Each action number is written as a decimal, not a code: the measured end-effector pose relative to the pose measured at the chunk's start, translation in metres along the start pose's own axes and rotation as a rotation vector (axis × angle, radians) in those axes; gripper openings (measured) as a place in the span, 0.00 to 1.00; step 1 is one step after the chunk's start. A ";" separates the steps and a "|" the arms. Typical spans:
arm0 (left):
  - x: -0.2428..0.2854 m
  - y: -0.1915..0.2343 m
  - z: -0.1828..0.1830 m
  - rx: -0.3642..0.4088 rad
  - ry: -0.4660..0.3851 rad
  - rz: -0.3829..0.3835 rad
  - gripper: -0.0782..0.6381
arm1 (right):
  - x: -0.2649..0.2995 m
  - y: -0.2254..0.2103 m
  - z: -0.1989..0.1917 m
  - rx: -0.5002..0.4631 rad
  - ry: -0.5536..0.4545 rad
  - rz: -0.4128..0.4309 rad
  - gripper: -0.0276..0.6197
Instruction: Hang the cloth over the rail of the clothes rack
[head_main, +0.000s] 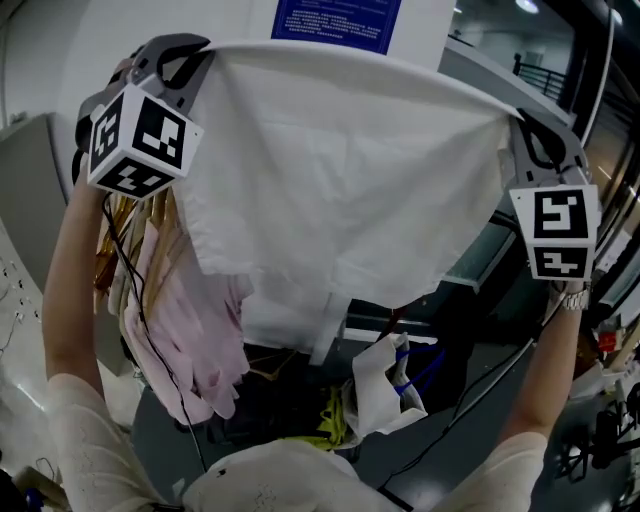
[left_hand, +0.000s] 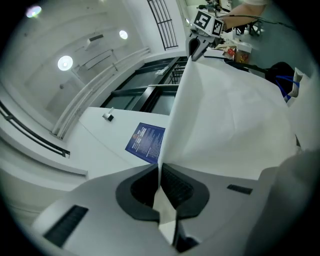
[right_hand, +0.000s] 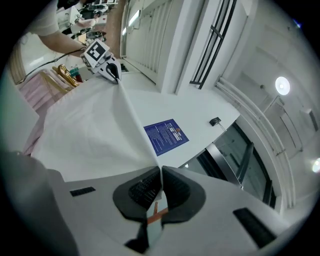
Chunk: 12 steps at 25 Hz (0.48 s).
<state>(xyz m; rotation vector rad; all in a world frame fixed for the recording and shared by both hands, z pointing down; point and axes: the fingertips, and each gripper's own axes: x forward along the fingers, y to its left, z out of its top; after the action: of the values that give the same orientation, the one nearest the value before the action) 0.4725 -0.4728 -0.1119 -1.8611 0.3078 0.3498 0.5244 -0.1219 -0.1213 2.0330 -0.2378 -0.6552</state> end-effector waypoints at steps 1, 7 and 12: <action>0.008 0.002 0.000 0.012 0.000 -0.002 0.13 | 0.005 -0.003 0.000 0.004 0.000 0.002 0.08; 0.056 -0.005 -0.003 0.066 0.003 -0.038 0.13 | 0.041 -0.008 -0.016 0.026 0.024 0.017 0.08; 0.097 -0.029 -0.016 0.062 0.034 -0.130 0.13 | 0.085 0.003 -0.039 0.087 0.065 0.125 0.08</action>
<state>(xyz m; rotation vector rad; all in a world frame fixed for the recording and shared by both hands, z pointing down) 0.5737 -0.4830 -0.1195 -1.8173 0.2172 0.2179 0.6169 -0.1303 -0.1332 2.0994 -0.3574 -0.5086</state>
